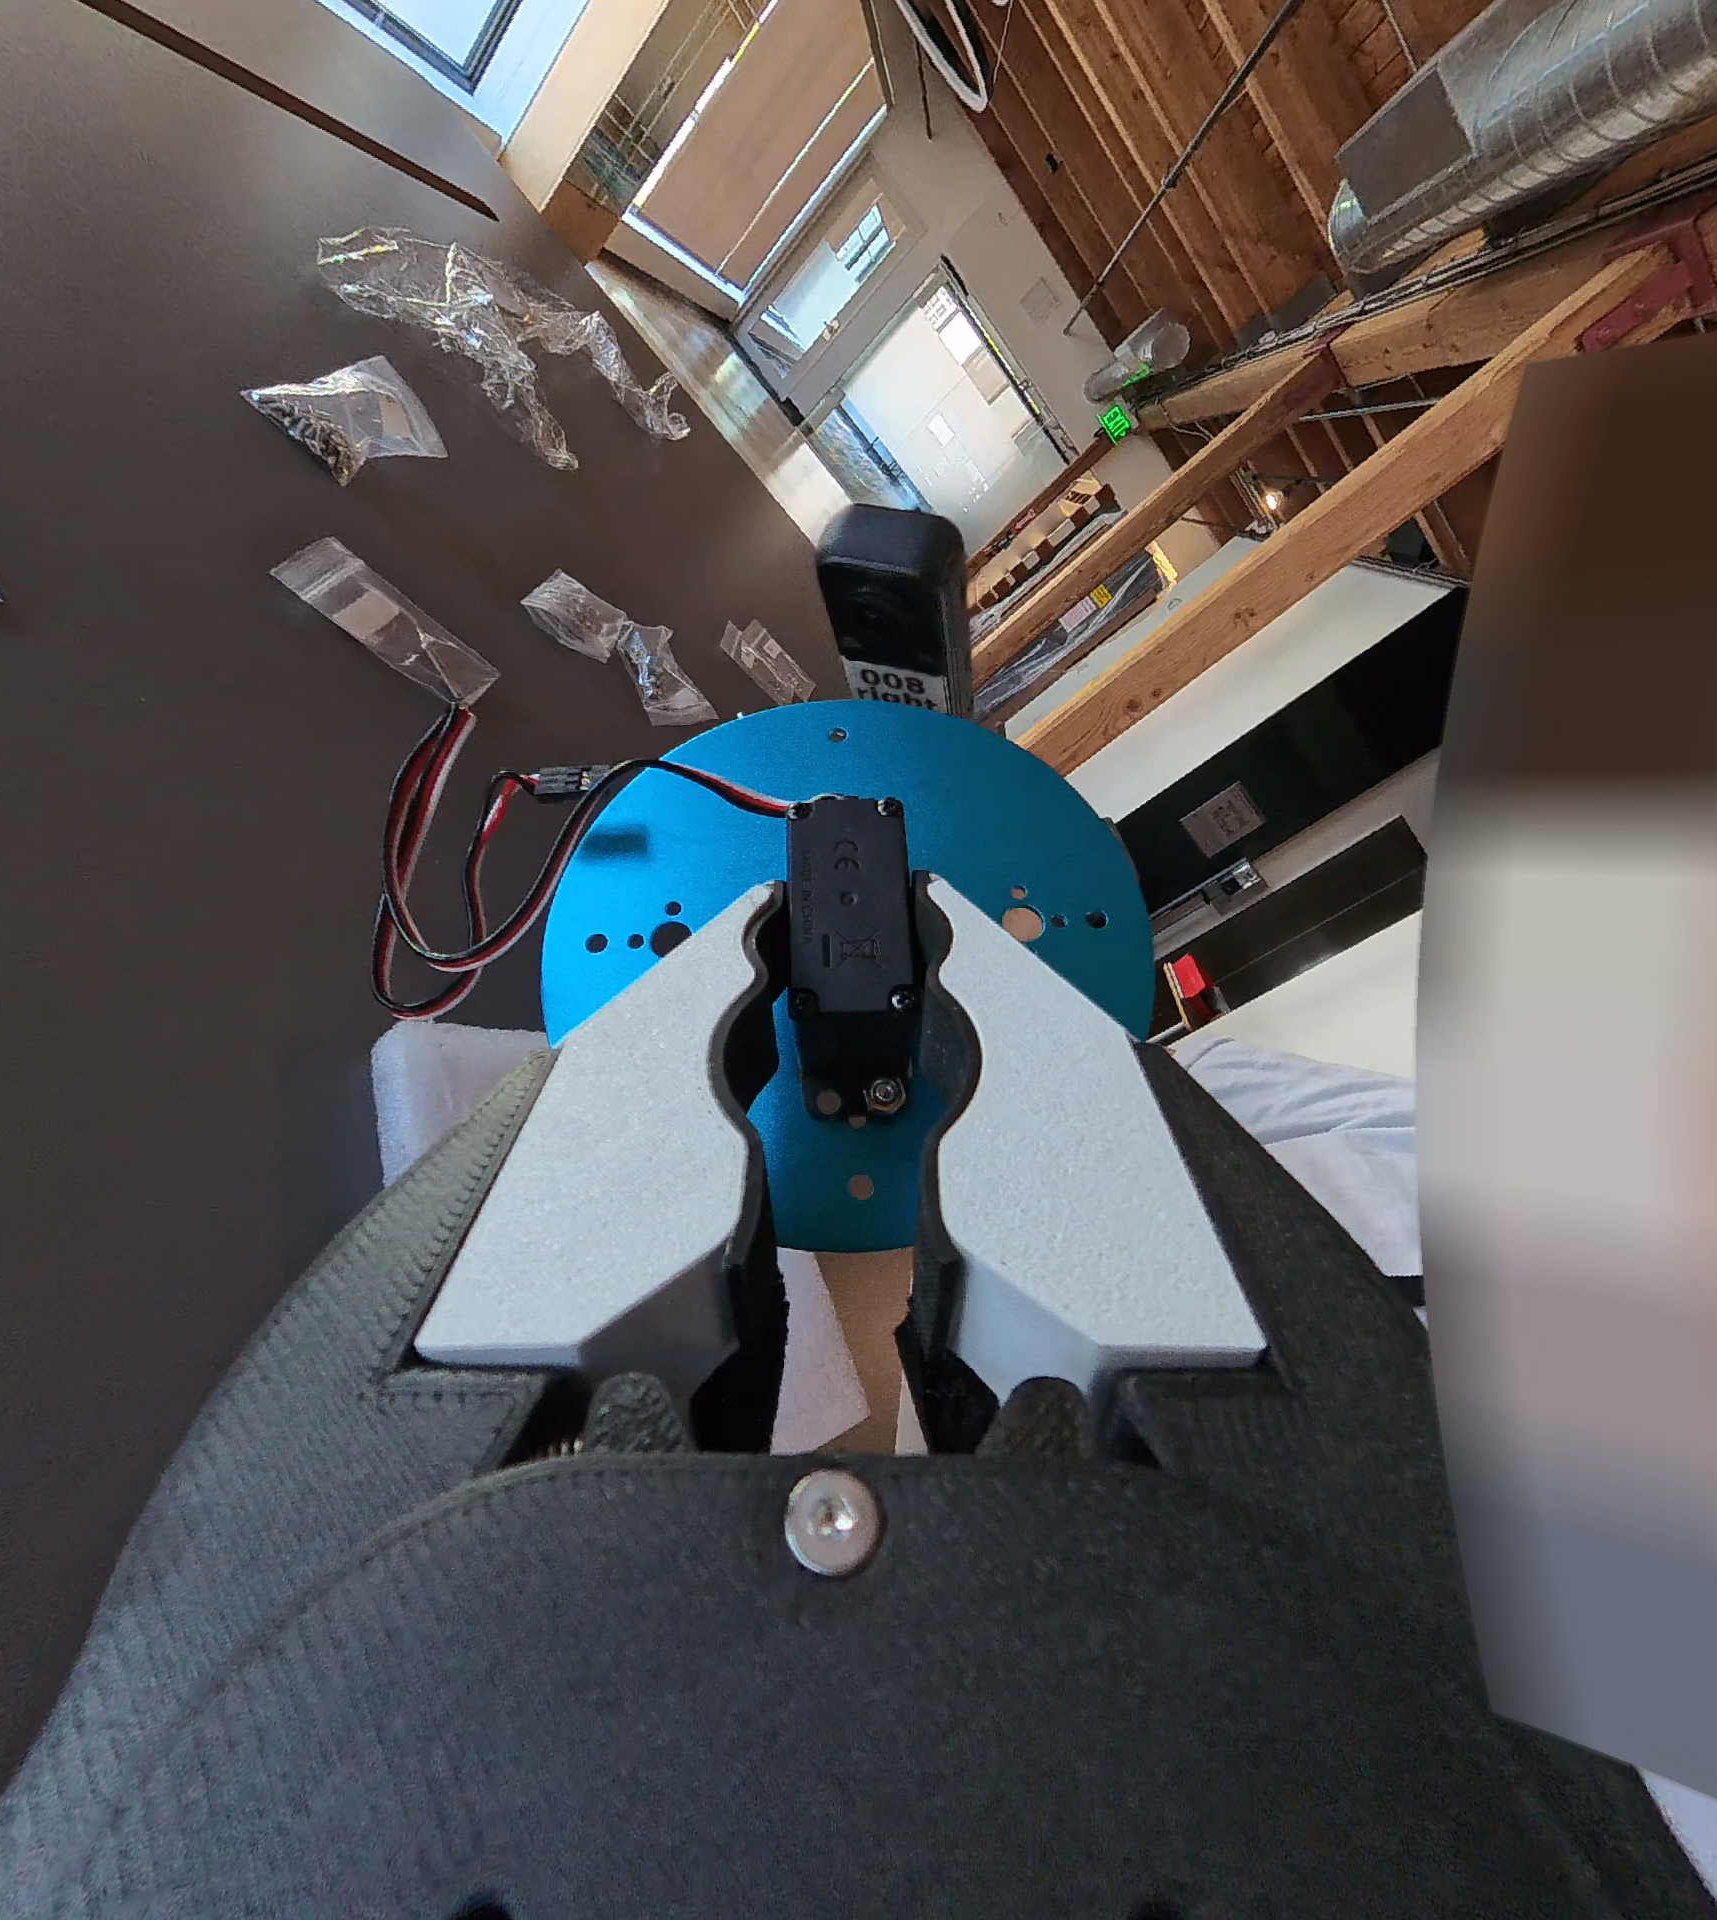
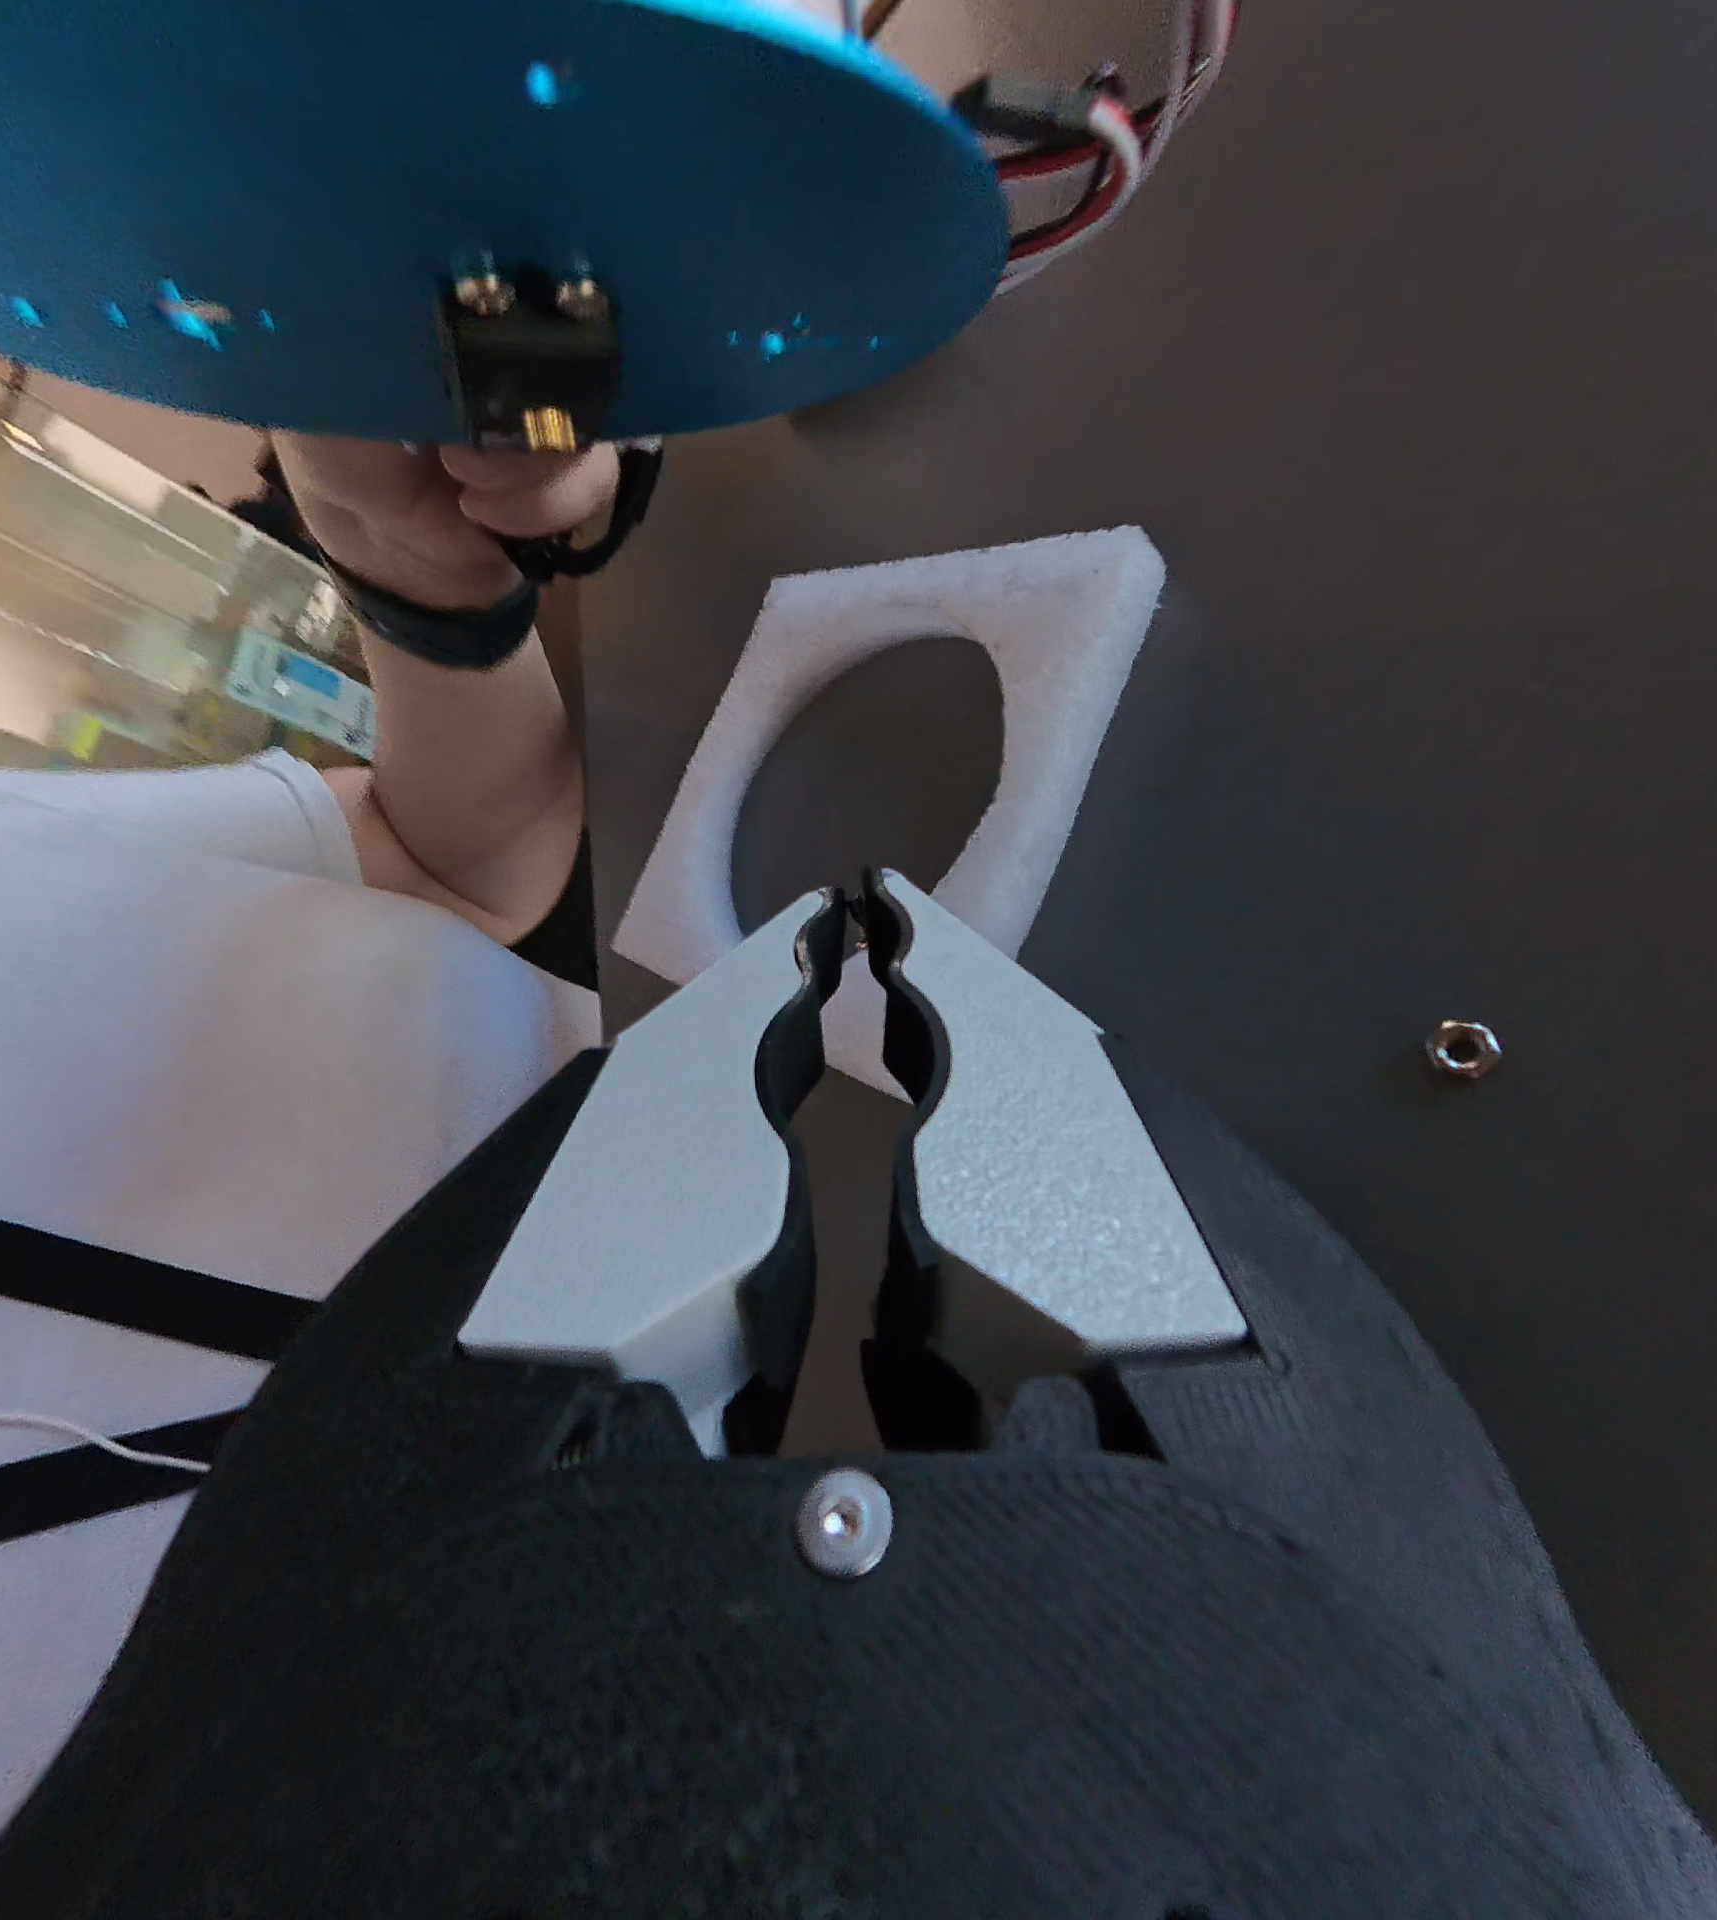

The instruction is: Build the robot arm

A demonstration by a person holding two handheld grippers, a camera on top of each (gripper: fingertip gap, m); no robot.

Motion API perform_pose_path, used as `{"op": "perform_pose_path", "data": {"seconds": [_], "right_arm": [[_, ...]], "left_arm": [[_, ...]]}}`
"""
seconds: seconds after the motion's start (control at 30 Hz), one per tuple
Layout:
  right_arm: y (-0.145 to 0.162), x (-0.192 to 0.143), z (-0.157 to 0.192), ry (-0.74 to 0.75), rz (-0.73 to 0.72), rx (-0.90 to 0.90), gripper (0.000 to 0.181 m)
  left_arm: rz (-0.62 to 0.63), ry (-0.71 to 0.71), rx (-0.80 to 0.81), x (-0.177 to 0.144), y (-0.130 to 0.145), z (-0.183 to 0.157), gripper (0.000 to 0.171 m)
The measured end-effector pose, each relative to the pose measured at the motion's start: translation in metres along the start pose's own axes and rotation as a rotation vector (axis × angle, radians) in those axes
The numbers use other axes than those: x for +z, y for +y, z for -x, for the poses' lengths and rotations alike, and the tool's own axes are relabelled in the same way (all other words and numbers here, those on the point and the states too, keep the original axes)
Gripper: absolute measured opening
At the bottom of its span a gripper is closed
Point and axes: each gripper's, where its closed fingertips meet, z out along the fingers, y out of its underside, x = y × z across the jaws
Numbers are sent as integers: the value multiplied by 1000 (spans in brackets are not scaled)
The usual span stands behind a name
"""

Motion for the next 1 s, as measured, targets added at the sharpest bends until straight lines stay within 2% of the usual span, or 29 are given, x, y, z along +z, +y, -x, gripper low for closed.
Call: {"op": "perform_pose_path", "data": {"seconds": [0.13,0.3,0.43,0.6,0.77,0.87,1.0], "right_arm": [[9,2,-3,91,62,-121,4],[10,-6,-5,187,54,-243,6],[14,-11,-3,200,69,-258,0],[-3,-11,12,202,45,-372,8],[-6,3,6,334,150,-734,11],[-2,16,8,299,280,-909,12],[-2,25,7,373,523,-1369,12]], "left_arm": [[-1,8,1,-1,1,-1,22],[1,8,3,-2,2,-1,22],[4,12,2,-2,3,0,22],[-5,6,19,-5,3,-2,22],[-37,-21,52,-20,1,-6,22],[-57,-37,60,-30,0,-8,22],[-88,-68,79,-46,-3,-10,22]]}}
